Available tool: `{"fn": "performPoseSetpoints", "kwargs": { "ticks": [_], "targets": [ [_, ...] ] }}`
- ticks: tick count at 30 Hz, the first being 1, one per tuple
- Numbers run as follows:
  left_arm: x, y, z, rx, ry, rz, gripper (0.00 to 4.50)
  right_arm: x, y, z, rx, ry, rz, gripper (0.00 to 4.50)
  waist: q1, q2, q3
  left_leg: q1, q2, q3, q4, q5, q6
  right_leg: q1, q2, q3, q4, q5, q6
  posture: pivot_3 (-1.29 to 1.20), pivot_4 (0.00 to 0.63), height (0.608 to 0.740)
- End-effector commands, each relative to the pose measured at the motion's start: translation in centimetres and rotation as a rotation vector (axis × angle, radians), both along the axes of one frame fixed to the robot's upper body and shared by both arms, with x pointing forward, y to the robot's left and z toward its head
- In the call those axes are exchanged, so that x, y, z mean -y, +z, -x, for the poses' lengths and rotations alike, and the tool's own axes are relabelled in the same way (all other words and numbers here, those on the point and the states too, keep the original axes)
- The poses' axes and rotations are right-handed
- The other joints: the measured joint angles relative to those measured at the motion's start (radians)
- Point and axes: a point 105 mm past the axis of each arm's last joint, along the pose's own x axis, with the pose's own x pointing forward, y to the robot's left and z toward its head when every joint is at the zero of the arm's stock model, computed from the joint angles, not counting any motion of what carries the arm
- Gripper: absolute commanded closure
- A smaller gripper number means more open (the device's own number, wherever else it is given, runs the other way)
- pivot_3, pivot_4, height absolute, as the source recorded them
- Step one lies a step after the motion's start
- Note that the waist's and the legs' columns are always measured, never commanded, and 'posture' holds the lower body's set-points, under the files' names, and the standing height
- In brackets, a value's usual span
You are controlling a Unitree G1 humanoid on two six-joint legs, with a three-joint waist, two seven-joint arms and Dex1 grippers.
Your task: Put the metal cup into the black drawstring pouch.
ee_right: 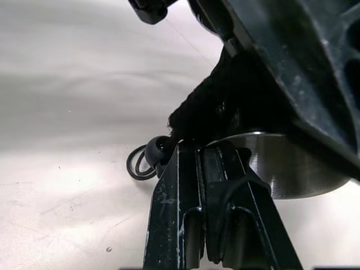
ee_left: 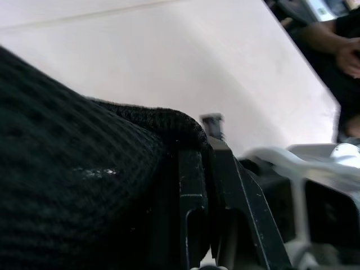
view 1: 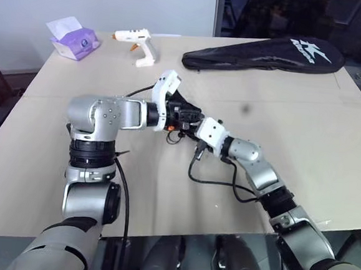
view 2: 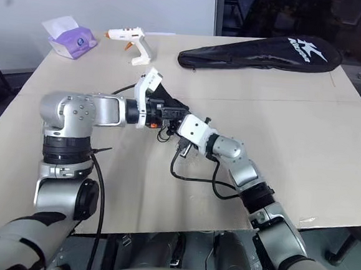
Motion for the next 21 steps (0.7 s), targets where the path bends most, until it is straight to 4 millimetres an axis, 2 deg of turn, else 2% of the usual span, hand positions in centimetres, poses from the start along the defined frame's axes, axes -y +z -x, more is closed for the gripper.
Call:
{"fn": "performPoseSetpoints", "kwargs": {
  "ticks": [1, 4, 6, 9, 11, 12, 13, 17, 21],
  "targets": [
    [0.5, 0.5, 1.0, 0.013, -0.063, 0.002, 4.5, -0.7, 2.3, 0.0, 0.168, 0.03, 0.032, 4.46, 0.0, 0.0, 0.0, 0.0, 0.0, 0.0, 0.0, 0.0, 0.0, 0.0, 0.0, 0.0, 0.0, 0.0, 0.0, 0.0, 0.15, 0.74],
    [2.0, 1.7, 2.3, 0.012, -0.162, 0.059, 4.5, -1.3, 1.8, 0.4, 0.209, 0.075, 0.089, 4.46, -0.001, 0.0, 0.0, 0.0, 0.0, 0.0, 0.0, 0.0, 0.0, 0.0, 0.0, 0.0, 0.0, 0.0, 0.0, 0.0, 0.15, 0.74],
    [2.0, 1.9, 1.6, 0.039, -0.137, 0.06, 4.5, -1.8, 2.5, 0.6, 0.231, 0.09, 0.067, 4.46, -0.001, 0.0, 0.0, 0.0, 0.0, 0.0, 0.0, 0.0, 0.0, 0.0, 0.0, 0.0, 0.0, 0.0, 0.0, 0.0, 0.15, 0.74],
    [-1.1, 0.4, -1.8, -0.013, 0.082, 0.038, 4.5, -1.9, 4.8, 1.0, 0.215, 0.082, -0.062, 4.46, 0.001, 0.0, 0.0, 0.0, 0.0, 0.0, 0.0, 0.0, -0.001, 0.0, 0.0, 0.0, 0.0, 0.0, 0.0, 0.0, 0.15, 0.74],
    [-2.4, -0.3, -2.8, -0.02, 0.146, 0.012, 4.5, -1.5, 5.3, 1.0, 0.22, 0.077, -0.075, 4.46, 0.001, 0.0, 0.0, 0.0, 0.0, -0.001, 0.0, 0.001, -0.001, 0.0, 0.0, -0.001, 0.0, 0.0, 0.0, 0.0, 0.15, 0.74],
    [-2.4, -0.3, -2.8, -0.014, 0.141, 0.002, 4.5, -1.4, 5.1, 1.1, 0.225, 0.077, -0.06, 4.46, 0.0, 0.0, 0.0, 0.0, 0.0, -0.001, 0.0, 0.001, -0.001, 0.0, 0.0, -0.001, 0.0, 0.0, 0.0, 0.0, 0.15, 0.74],
    [-2.3, -0.3, -2.7, -0.012, 0.131, -0.002, 4.5, -1.3, 4.9, 1.1, 0.226, 0.078, -0.049, 4.46, -0.001, 0.0, 0.0, 0.0, 0.0, -0.001, 0.0, 0.001, -0.001, 0.0, 0.0, 0.0, 0.0, 0.0, 0.0, 0.0, 0.15, 0.74],
    [1.0, 0.8, -0.8, 0.001, -0.024, 0.045, 4.5, -1.9, 3.7, 1.0, 0.201, 0.093, -0.016, 4.46, 0.002, 0.0, 0.0, 0.0, 0.0, -0.002, -0.001, 0.001, -0.001, 0.0, 0.0, 0.0, 0.0, 0.0, 0.0, 0.0, 0.15, 0.74],
    [1.9, 1.5, 0.1, -0.013, -0.066, 0.083, 4.5, -1.9, 2.8, 0.3, 0.184, 0.077, 0.013, 4.46, 0.0, 0.0, 0.0, -0.001, -0.001, -0.002, 0.0, 0.001, -0.001, 0.0, 0.0, 0.0, 0.0, 0.0, 0.0, 0.0, 0.15, 0.74]
  ]
}}
